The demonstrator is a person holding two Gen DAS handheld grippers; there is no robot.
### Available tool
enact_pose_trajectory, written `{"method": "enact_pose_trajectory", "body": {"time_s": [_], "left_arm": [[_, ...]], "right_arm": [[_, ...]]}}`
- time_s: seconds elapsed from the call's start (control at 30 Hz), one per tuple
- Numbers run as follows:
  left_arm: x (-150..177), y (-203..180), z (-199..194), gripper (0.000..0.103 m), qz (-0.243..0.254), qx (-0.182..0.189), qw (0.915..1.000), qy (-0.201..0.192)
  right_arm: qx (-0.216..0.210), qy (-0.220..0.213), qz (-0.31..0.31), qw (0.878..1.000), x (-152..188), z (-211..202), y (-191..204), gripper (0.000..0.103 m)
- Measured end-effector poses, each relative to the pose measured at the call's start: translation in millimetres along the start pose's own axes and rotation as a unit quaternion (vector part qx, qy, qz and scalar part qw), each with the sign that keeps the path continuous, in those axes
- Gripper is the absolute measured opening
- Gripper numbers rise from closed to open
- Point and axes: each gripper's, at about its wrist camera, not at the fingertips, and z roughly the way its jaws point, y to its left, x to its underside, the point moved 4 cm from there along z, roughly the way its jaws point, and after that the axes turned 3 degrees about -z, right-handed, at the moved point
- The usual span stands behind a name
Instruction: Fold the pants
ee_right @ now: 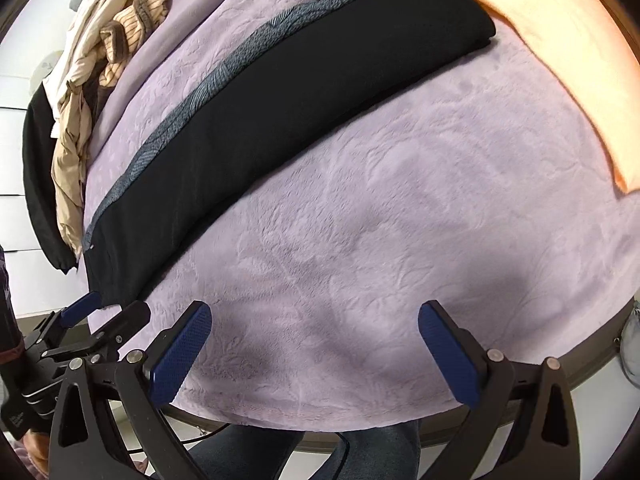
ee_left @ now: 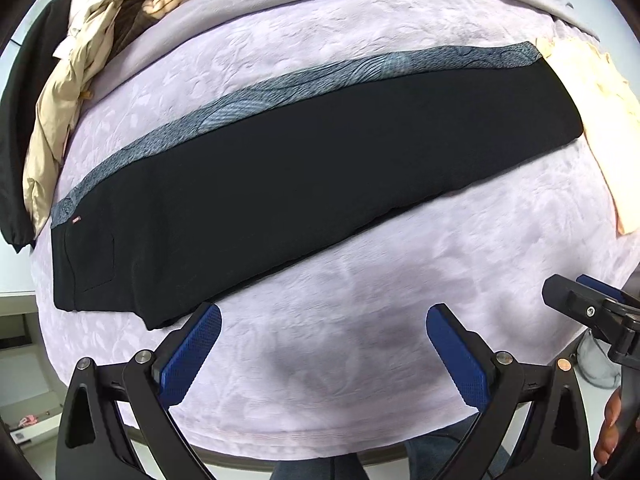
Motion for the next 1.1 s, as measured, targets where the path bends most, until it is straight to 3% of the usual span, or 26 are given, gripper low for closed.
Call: {"method": "enact_pose_trajectory", "body": {"time_s": [0.47, 0.7, 0.87, 0.97, 1.0, 1.03, 1.1], "left_arm": [[-6, -42, -16, 0.103, -0.047, -0.015, 0.9987, -0.012], [-17, -54, -3, 0.103, -0.054, 0.002, 0.9985, -0.001], [-48, -48, -5, 0.103, -0.073, -0.007, 0.9961, -0.049], [-74, -45, 12, 0.103, -0.084, -0.017, 0.9947, -0.057], [-83, -44, 20, 0.103, -0.089, -0.022, 0.9941, -0.058], [-92, -42, 27, 0.103, -0.1, -0.02, 0.9929, -0.062], [-104, -41, 39, 0.103, -0.115, -0.021, 0.9908, -0.068]], "right_arm": [[-0.028, -0.002, -0.024, 0.999, -34, -21, -42, 0.103], [-0.088, -0.015, 0.005, 0.996, -60, -20, -68, 0.103], [-0.136, -0.053, 0.047, 0.988, -85, -20, -93, 0.103], [-0.137, -0.09, 0.075, 0.984, -103, -25, -109, 0.088], [-0.14, -0.096, 0.087, 0.982, -109, -23, -115, 0.072], [-0.138, -0.096, 0.099, 0.981, -116, -20, -121, 0.064], [-0.137, -0.091, 0.119, 0.979, -125, -10, -130, 0.063]]}}
